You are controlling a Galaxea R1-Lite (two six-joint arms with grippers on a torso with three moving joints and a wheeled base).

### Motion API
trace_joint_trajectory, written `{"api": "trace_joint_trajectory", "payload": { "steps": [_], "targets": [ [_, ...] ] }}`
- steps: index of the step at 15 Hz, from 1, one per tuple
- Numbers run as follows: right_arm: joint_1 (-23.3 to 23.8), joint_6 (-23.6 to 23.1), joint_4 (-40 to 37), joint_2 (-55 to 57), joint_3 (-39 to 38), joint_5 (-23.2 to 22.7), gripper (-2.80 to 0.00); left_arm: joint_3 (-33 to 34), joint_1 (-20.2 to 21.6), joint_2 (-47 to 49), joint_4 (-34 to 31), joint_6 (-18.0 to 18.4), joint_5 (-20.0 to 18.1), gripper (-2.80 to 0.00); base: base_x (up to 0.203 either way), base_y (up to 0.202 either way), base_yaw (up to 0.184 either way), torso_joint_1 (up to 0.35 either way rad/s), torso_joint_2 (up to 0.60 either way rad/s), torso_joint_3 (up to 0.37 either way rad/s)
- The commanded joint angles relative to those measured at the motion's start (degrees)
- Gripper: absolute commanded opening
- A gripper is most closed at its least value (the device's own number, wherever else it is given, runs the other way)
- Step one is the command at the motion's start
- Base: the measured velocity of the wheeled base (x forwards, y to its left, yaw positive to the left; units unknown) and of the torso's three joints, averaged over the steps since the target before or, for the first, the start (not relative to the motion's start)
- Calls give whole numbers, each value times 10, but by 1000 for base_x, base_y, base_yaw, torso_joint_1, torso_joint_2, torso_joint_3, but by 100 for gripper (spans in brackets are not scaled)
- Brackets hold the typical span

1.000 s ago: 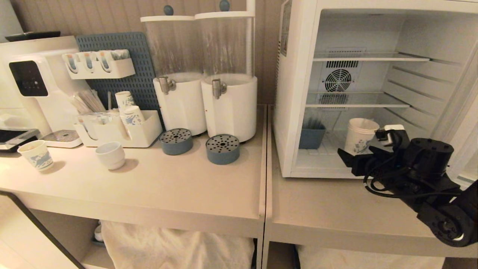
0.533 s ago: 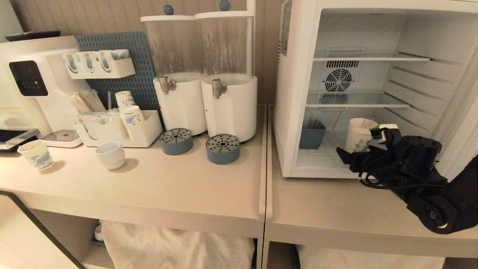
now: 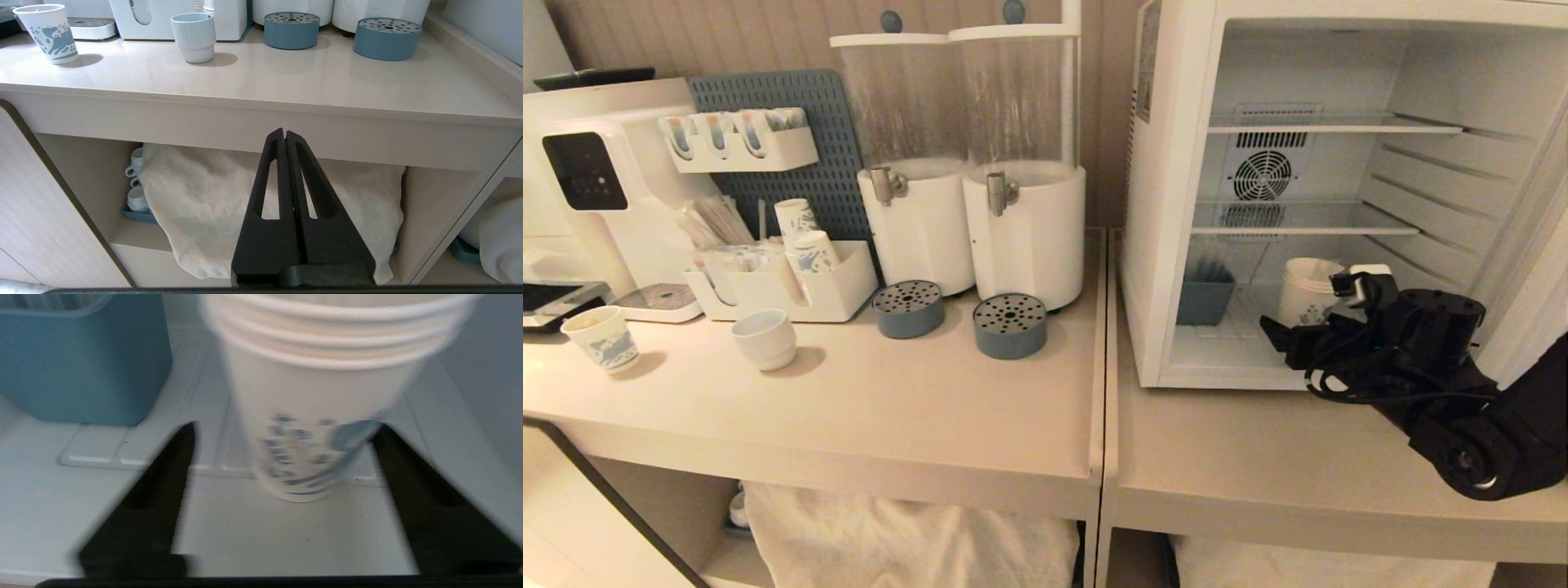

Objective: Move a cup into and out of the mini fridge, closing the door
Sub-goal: Take the paper cup out of the freezer

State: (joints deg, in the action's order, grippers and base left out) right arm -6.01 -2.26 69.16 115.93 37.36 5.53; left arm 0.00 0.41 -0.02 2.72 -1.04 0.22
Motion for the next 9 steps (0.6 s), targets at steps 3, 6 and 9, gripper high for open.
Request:
{"api": "trace_joint_trajectory", "payload": {
  "steps": [3, 6, 9],
  "targets": [
    [6, 0, -3, -12, 0, -3, -280, 11, 0, 0, 0, 0, 0, -280, 0, 0, 0, 0, 0, 0],
    [6, 0, -15, -30, -12, -7, -280, 11, 0, 0, 0, 0, 0, -280, 0, 0, 0, 0, 0, 0],
    [6, 5, -37, -79, -38, -30, -280, 11, 0, 1, 0, 1, 0, -280, 0, 0, 0, 0, 0, 0]
  ]
}}
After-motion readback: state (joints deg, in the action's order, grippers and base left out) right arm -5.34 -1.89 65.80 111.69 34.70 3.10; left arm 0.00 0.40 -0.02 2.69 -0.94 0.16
